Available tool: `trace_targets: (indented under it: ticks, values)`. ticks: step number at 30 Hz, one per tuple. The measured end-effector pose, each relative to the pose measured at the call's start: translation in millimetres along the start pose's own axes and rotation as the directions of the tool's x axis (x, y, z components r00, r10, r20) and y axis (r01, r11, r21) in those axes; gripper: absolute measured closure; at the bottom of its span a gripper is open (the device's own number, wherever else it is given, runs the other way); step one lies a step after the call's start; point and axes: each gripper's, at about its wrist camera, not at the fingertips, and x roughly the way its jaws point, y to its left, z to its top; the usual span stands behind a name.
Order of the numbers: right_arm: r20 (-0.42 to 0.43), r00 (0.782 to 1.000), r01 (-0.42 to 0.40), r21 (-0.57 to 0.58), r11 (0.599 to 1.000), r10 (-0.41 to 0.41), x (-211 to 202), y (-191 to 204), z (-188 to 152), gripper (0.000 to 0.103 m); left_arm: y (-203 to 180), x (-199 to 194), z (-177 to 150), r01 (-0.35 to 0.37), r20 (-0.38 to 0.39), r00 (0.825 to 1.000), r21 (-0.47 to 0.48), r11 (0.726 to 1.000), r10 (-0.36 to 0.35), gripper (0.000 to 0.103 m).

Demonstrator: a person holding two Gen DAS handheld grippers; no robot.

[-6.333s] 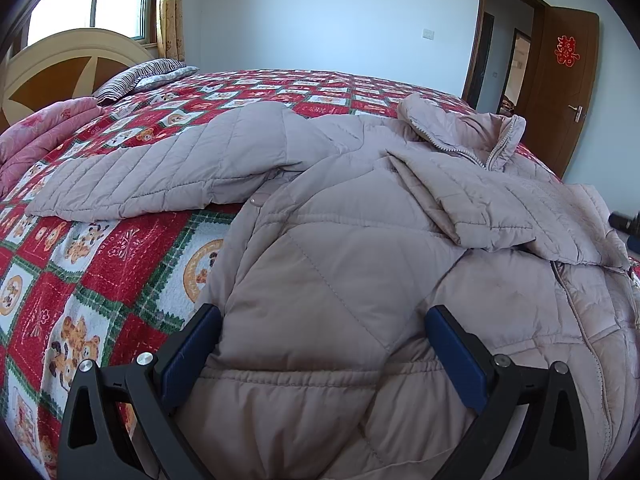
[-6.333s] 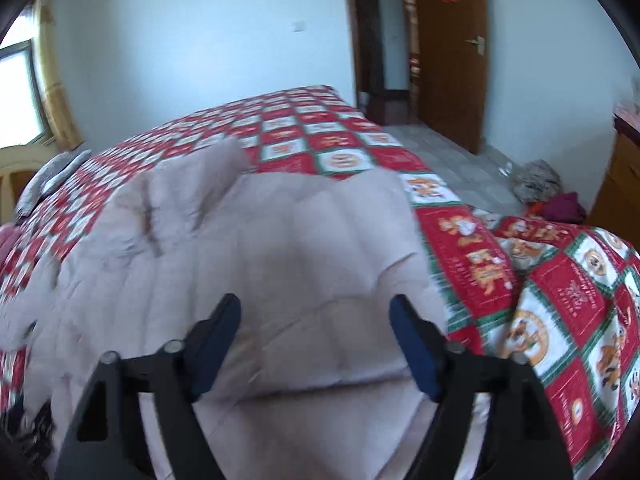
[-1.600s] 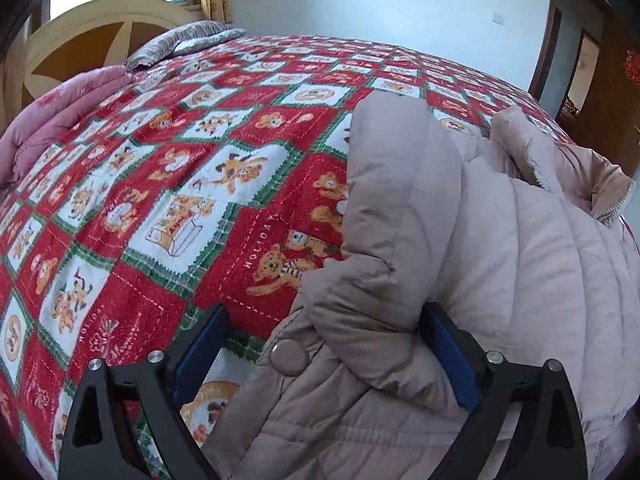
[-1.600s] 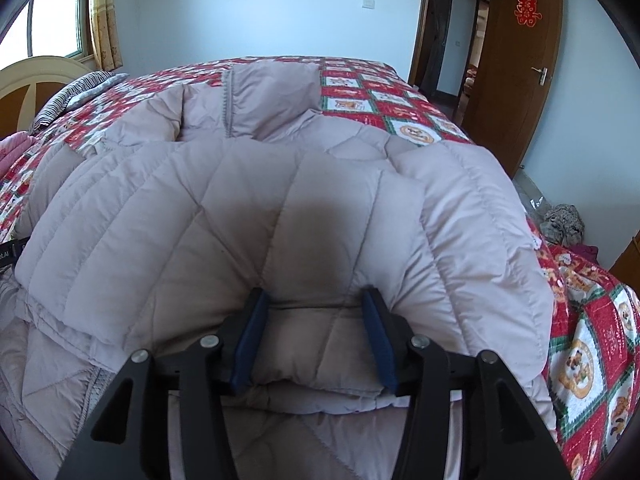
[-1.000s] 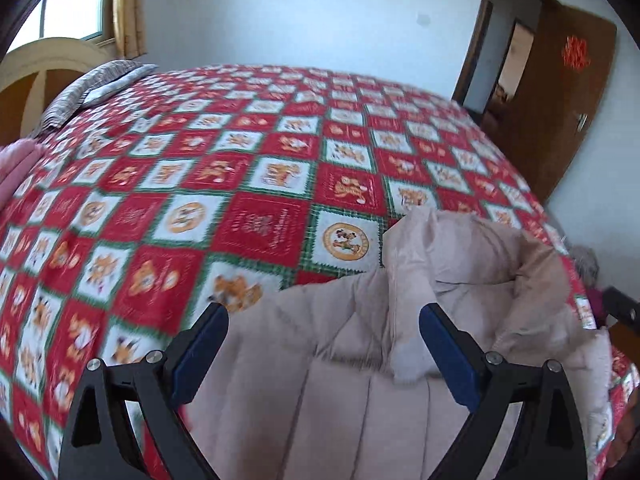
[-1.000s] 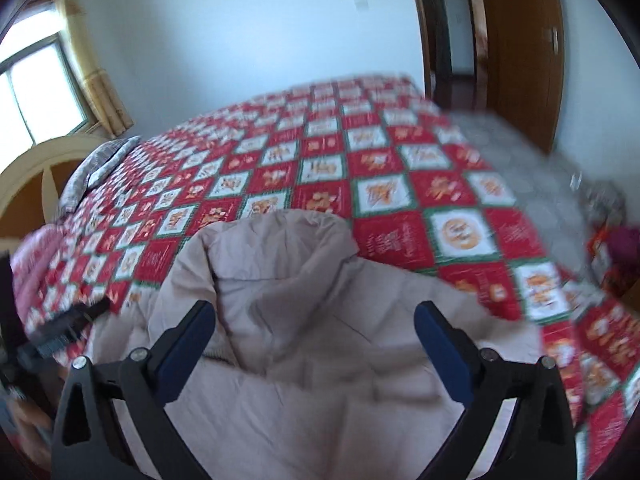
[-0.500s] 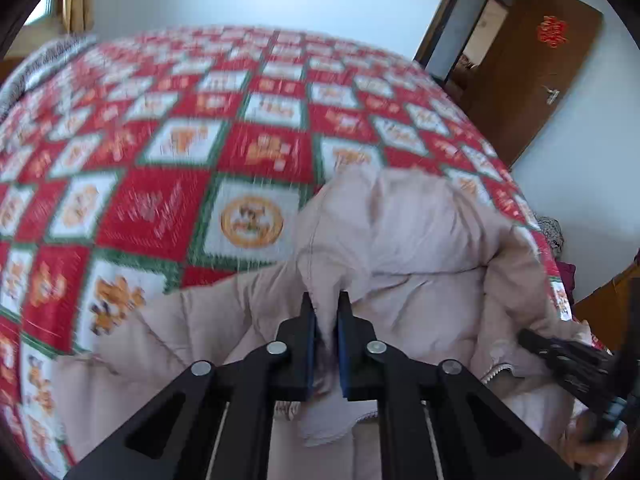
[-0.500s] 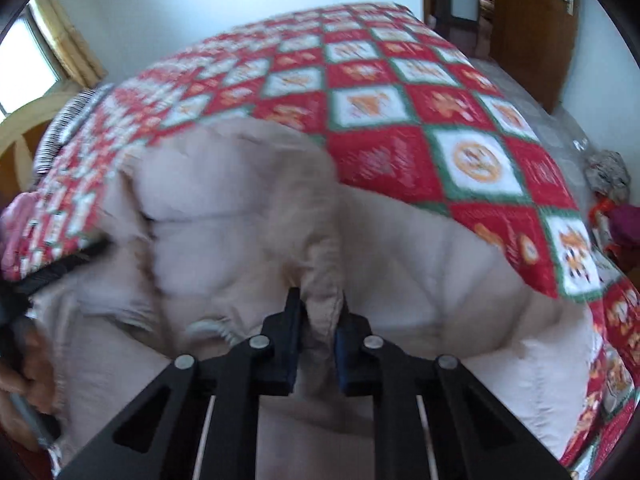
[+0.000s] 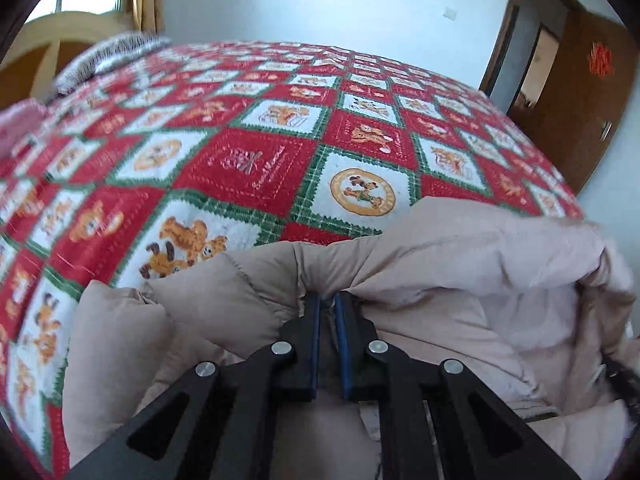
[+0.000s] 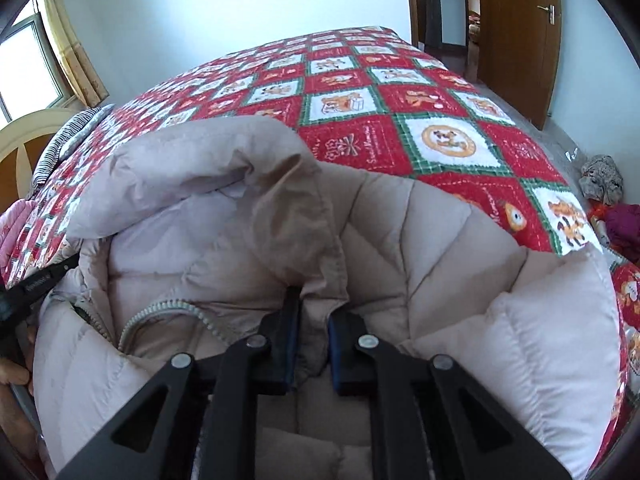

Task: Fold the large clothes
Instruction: 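Grasp the jacket hem with the left gripper while the right gripper grasps the hem too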

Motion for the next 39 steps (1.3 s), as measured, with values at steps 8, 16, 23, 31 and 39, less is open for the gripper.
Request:
trace_targets:
  ticks: [8,16,23,31,39]
  values:
    - [0.216,0.976,-0.008,0.084,0.996,-0.01,-66.5,0.9,44.5,0.064,11.9,-1.1,-0.9,0.06,0.018,0.998,-0.047,0.997,-0.06,0.093]
    - [-0.022,0.993,-0.11,0.249,0.962,0.119,21.5,13.3,109.1,0.064,10.7,1.0,-1.2,0.05,0.026,0.998,-0.035,0.998,-0.049,0.093]
    - [-0.057,0.997,-0.05,-0.08,0.996,0.045,34.8,39.0,27.0,0.065,10.6,1.5,-0.2,0.059,0.029,0.998,-0.038,0.998,-0.058,0.093]
    - [0.025,0.997,0.078,-0.18,0.981,-0.074,37.7,56.6,19.4,0.063,4.9,-39.1,-10.9,0.054,-0.036,0.998,0.104,0.993,-0.051,0.093]
    - [0.036,0.997,0.074,-0.182,0.981,-0.068,38.9,56.8,20.5,0.063,-50.3,-94.7,31.5,0.187,0.099,0.972,0.215,0.958,-0.212,0.055]
